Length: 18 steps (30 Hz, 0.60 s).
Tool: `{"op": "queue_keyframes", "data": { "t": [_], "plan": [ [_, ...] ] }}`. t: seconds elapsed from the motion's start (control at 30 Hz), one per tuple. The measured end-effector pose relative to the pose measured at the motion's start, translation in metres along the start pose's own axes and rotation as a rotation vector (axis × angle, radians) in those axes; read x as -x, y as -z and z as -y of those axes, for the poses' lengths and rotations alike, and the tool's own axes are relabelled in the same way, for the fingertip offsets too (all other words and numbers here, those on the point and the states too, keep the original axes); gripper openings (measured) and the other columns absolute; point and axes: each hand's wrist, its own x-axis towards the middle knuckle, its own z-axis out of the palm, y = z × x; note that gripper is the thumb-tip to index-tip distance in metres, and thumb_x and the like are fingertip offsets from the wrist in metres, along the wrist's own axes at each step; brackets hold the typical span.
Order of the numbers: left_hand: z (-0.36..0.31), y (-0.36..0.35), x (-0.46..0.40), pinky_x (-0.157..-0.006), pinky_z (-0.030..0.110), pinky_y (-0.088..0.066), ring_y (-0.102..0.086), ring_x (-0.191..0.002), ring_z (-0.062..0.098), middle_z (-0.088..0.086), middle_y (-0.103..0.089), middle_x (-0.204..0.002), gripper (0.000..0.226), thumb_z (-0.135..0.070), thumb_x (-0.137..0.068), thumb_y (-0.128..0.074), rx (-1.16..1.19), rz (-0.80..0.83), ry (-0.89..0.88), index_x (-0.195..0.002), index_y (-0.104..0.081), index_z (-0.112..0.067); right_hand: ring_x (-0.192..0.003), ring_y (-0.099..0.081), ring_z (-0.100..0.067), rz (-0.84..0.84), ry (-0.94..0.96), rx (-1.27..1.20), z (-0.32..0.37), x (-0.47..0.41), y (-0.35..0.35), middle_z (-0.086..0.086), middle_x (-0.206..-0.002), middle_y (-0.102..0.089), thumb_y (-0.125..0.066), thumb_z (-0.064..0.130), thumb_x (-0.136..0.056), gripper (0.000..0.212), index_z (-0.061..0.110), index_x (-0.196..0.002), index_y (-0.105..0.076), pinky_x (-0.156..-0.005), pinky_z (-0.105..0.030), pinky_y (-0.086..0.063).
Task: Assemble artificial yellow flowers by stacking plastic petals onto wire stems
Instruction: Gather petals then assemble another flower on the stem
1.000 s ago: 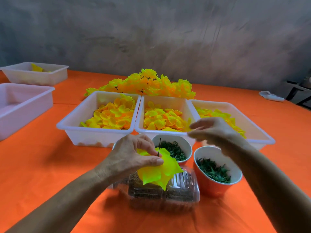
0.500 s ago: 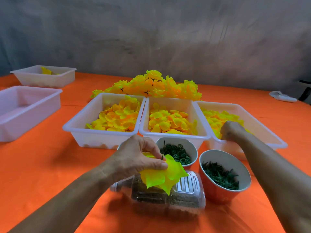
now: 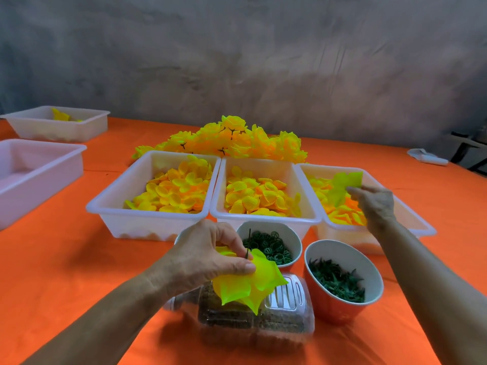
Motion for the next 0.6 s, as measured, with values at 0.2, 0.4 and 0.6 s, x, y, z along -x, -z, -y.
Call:
{"op": "queue_keyframes", "data": {
  "t": [0.2,0.4,0.6],
  "plan": [
    [-0.001,-0.001,0.003,-0.086,0.034,-0.05,-0.065,-0.08,0.01,-0.005,-0.069,-0.076,0.022,-0.038,-0.051,-0.082,0.043,-0.01,-0.021,-0.061,-0.073,-0.022,-0.061,-0.063,-0.012,0.366,-0.129,-0.539,0.041,0.051,0.018,0.006,-0.071,-0.071,-0.058,0.001,-0.084,0.017,0.018,-0.084,-0.063,-0.058,-0.02,-0.05],
    [-0.008,-0.001,0.007,-0.089,0.036,-0.051,-0.066,-0.083,0.012,-0.004,-0.07,-0.078,0.017,-0.021,-0.06,-0.088,-0.021,-0.023,0.012,-0.061,-0.071,-0.019,-0.066,-0.071,-0.019,0.658,-0.27,-0.594,0.059,0.107,0.012,-0.005,-0.077,-0.074,-0.061,0.009,-0.064,0.022,0.016,-0.082,-0.07,-0.057,-0.03,-0.056],
    [-0.016,-0.001,0.014,-0.09,0.033,-0.049,-0.065,-0.089,0.007,-0.008,-0.07,-0.083,0.014,-0.022,-0.065,-0.086,-0.11,-0.045,0.003,-0.067,-0.073,-0.027,-0.075,-0.072,-0.024,0.859,-0.328,-0.58,0.074,0.146,0.003,-0.01,-0.092,-0.074,-0.066,0.011,-0.059,0.041,0.012,-0.1,-0.063,-0.061,-0.034,-0.058]
  ]
}}
